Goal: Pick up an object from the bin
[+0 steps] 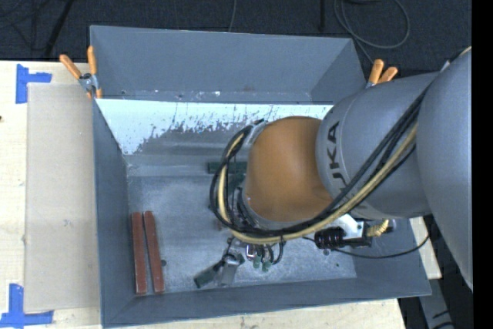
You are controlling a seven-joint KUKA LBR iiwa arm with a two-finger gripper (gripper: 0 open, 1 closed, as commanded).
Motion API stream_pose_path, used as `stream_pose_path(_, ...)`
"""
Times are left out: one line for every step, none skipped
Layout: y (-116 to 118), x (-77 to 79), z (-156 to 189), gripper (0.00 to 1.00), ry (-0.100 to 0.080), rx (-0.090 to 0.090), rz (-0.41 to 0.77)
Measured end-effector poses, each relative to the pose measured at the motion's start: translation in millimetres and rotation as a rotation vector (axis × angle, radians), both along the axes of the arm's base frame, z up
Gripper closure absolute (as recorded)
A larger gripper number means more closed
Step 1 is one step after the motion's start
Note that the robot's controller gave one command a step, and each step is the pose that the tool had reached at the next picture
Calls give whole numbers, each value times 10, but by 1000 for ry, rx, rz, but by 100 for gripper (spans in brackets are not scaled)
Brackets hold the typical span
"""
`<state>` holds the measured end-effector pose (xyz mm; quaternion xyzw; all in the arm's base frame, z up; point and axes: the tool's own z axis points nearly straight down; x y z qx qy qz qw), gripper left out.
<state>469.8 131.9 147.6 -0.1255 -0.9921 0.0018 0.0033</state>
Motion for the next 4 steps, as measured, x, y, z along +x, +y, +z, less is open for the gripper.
stream_pose_path(-161, 87, -718, 0, -9, 3, 157)
stream_pose_path(-160, 75, -711, 100, -5, 3, 155)
stream_pose_path(-104, 420, 332, 100, -13, 4, 350)
stream_pose_path(-93, 340, 1105, 100, -14, 4, 319)
